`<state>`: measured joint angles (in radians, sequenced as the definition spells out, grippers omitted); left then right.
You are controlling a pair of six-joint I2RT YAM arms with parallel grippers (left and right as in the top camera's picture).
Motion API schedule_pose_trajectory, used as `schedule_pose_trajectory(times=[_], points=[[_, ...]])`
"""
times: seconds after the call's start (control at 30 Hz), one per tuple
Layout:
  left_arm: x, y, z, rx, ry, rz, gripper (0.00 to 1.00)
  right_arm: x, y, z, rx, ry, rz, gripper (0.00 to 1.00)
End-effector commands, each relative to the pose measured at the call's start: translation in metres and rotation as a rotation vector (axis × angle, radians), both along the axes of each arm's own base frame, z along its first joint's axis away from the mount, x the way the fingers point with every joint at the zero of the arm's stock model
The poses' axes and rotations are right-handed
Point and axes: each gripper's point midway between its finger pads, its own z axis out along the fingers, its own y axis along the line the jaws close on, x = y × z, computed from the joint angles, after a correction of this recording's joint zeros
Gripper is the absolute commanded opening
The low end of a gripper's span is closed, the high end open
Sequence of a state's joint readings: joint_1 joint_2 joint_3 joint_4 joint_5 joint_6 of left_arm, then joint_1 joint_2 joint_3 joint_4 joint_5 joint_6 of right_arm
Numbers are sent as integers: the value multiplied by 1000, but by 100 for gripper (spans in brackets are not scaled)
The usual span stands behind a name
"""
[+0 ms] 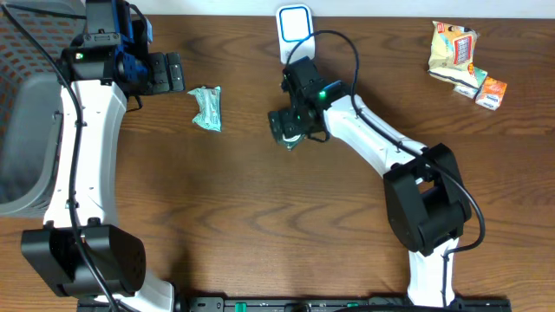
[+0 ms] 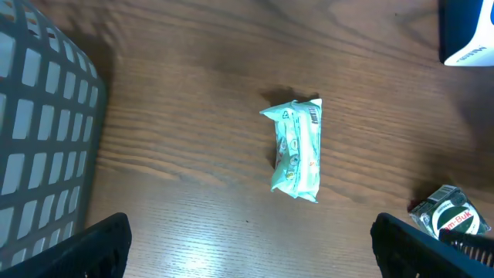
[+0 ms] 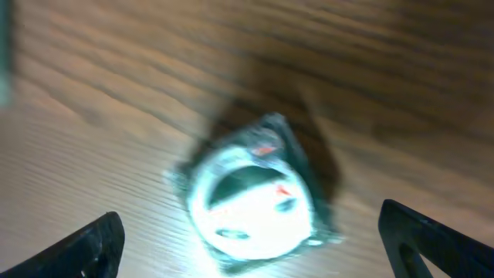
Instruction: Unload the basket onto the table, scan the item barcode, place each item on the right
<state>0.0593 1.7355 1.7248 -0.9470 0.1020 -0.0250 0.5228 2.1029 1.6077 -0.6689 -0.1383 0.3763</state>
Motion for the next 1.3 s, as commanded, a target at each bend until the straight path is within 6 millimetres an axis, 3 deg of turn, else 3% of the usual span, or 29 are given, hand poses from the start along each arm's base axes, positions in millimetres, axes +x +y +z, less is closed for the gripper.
schedule_pose_trajectory(times=[0.0,0.13,0.33,0.57,0.93,1.0,1.1,1.27], points=[[-2,-1,-1,8,8,-13,98,1,32,45,310,126,-194,99],[-2,-1,-1,8,8,-13,98,13,19,40,242,66,-272,99],[-2,-1,-1,8,8,-13,98,9,-9,24,121,81,-642,99],[-2,-1,-1,8,8,-13,98,4,0,16,92,37,-746,99],[-2,-1,-1,8,8,-13,98,-5,-2,-40,-32,58,-783,99],[-2,-1,-1,8,8,-13,98,-6,-4,-48,-56,62,-773,88],[-2,-1,-1,8,8,-13,98,-6,-5,-48,-76,50,-735,60],[-2,-1,-1,8,8,-13,98,-10,-12,-50,-147,47,-617,56]])
